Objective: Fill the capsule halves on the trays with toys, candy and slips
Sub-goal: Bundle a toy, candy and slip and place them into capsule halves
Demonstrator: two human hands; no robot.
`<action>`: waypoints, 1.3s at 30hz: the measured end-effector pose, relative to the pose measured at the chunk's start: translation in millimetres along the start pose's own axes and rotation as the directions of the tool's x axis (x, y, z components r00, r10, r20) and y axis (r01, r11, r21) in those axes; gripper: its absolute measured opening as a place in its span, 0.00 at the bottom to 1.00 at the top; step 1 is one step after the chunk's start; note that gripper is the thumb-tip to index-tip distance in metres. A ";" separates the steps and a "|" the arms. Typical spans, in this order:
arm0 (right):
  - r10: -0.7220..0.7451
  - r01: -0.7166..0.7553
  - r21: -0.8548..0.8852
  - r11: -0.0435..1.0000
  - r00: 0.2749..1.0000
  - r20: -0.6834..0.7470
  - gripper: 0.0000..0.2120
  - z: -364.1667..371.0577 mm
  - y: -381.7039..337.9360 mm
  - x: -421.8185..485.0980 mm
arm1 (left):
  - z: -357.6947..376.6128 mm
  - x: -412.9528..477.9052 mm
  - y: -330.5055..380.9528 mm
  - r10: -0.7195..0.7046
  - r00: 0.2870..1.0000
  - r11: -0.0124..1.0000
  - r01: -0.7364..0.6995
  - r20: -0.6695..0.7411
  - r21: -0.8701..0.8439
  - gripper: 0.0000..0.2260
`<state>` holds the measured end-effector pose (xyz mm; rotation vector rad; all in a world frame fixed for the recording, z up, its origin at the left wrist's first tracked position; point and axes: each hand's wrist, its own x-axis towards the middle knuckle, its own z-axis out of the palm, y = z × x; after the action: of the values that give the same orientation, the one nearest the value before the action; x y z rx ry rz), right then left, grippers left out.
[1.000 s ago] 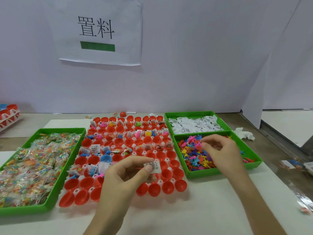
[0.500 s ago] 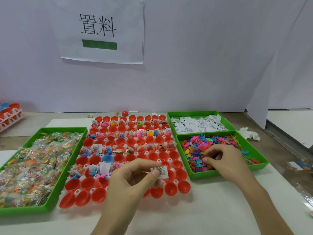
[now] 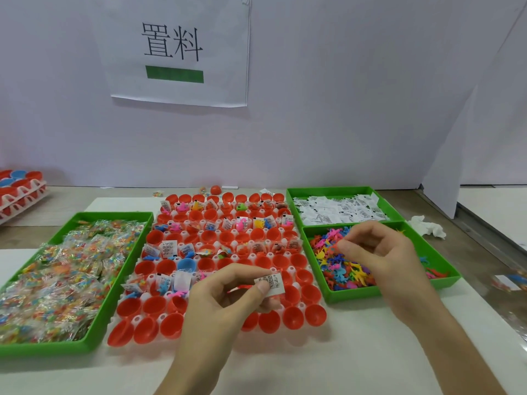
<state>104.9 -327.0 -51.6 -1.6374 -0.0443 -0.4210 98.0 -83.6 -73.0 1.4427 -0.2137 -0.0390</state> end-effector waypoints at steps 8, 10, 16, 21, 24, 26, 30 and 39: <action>-0.045 0.029 0.059 0.998 0.954 0.296 0.08 59.1 -13.1 -31.1 | -0.1 1.6 0.5 -0.027 0.999 1.000 0.027 -0.028 0.004 0.07; -0.053 0.056 -0.004 0.998 0.965 0.257 0.08 64.8 -11.2 -33.4 | 0.8 1.1 1.3 -0.052 0.999 0.998 0.052 -0.003 -0.037 0.05; -0.083 0.087 -0.016 0.996 0.982 0.170 0.06 68.5 -3.7 -34.3 | -1.7 0.8 4.0 -0.179 0.973 0.937 0.213 0.145 -0.276 0.12; -0.106 0.111 -0.021 0.994 0.981 0.164 0.06 67.4 -3.8 -34.4 | -3.1 1.9 2.7 -0.211 0.961 0.888 0.265 0.179 -0.377 0.11; -0.132 0.139 -0.026 0.990 0.974 0.183 0.05 66.9 -4.5 -33.9 | -3.4 2.0 3.0 -0.227 0.955 0.878 0.286 0.191 -0.385 0.12; -0.162 0.172 -0.031 0.985 0.965 0.207 0.05 65.4 -5.2 -33.6 | -3.5 2.7 2.9 -0.258 0.944 0.867 0.320 0.207 -0.381 0.12; -0.232 0.263 -0.103 0.959 0.941 0.246 0.06 63.1 -4.9 -36.3 | -3.2 3.3 1.1 -0.314 0.920 0.845 0.383 0.235 -0.373 0.10; -0.260 0.289 -0.089 0.953 0.934 0.246 0.05 65.1 -3.2 -36.9 | -1.4 1.2 0.1 -0.193 0.963 0.896 0.251 0.186 -0.366 0.10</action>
<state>85.7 -255.5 -62.8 -1.8044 -0.4358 -0.4497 99.4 -82.3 -72.9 1.0610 -0.1478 -0.3582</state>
